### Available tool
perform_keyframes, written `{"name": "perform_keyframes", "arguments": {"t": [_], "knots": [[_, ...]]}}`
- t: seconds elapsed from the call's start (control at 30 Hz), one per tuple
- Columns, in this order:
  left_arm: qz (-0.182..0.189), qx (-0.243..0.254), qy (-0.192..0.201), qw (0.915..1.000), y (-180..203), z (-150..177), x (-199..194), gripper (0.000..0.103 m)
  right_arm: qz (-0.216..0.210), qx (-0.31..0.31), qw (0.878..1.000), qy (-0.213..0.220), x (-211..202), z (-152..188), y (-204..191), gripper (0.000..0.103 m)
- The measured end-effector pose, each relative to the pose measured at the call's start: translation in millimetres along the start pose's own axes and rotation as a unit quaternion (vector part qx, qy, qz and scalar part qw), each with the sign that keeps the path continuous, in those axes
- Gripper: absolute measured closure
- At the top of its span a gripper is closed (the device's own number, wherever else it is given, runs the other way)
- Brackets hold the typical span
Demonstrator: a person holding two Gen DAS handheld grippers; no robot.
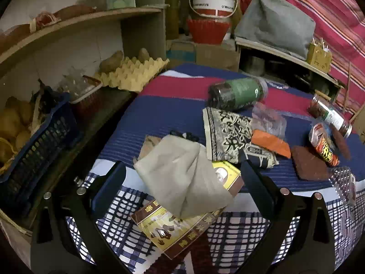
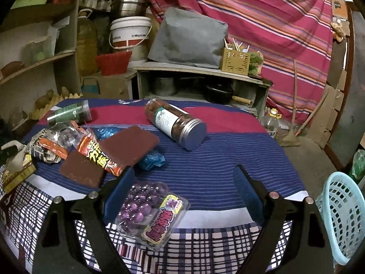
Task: Collect trash
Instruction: 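Grasp the crumpled beige cloth with the left tool, then grasp the brown scouring pad with the right tool while the left tool holds the cloth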
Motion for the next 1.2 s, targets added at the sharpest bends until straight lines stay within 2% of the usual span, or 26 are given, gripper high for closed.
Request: {"name": "perform_keyframes", "arguments": {"t": [0.27, 0.43, 0.5, 0.53, 0.6, 0.63, 0.8, 0.9, 1.1, 1.2], "knots": [[0.013, 0.019, -0.023, 0.9995, 13.6, 4.1, 21.9, 0.007, -0.004, 0.01, 1.0, -0.004, 5.3, -0.8, 6.3, 0.016], [0.024, 0.021, -0.031, 0.999, 16.1, 3.4, 26.0, 0.024, -0.004, 0.01, 1.0, -0.009, 10.5, -0.5, 6.8, 0.016], [0.035, 0.017, -0.032, 0.9987, 15.2, 3.2, 22.2, 0.045, -0.007, 0.012, 1.0, -0.011, 11.9, -1.1, 6.6, 0.016], [0.051, 0.012, -0.033, 0.9981, 15.0, 2.5, 19.8, 0.052, -0.009, 0.014, 1.0, -0.012, 12.7, -1.6, 6.0, 0.016], [0.071, 0.002, -0.038, 0.9967, 14.7, 1.2, 19.8, 0.08, -0.013, 0.017, 1.0, -0.012, 13.3, -2.9, 4.2, 0.016], [0.077, 0.0, -0.04, 0.9962, 15.5, 1.7, 20.1, 0.083, -0.014, 0.018, 1.0, -0.012, 13.1, -3.6, 3.2, 0.016], [0.057, 0.005, -0.028, 0.998, 16.5, -1.9, 8.2, 0.088, -0.012, 0.014, 1.0, -0.007, 9.8, -6.1, -0.2, 0.016], [0.051, 0.003, 0.0, 0.9987, 14.6, -11.2, -11.1, 0.088, -0.014, 0.016, 1.0, -0.006, 8.5, -7.3, -0.5, 0.016], [0.013, 0.005, 0.061, 0.998, 15.3, -25.7, -52.8, 0.088, -0.013, 0.011, 1.0, -0.005, 6.6, -6.6, -6.0, 0.016], [0.024, -0.003, 0.082, 0.9963, 18.4, -33.3, -66.7, 0.088, -0.012, 0.007, 1.0, -0.006, 7.7, -6.4, -8.3, 0.016]]}}
Point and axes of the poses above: each gripper's, at about its wrist camera, not at the fingertips, and x roughly the way its jaws point, y to its right, z to its underside, the point moved 9 cm from there along x, roughly the way its jaws point, and after that the axes turned 11 degrees about -y, right-handed, at the moved point
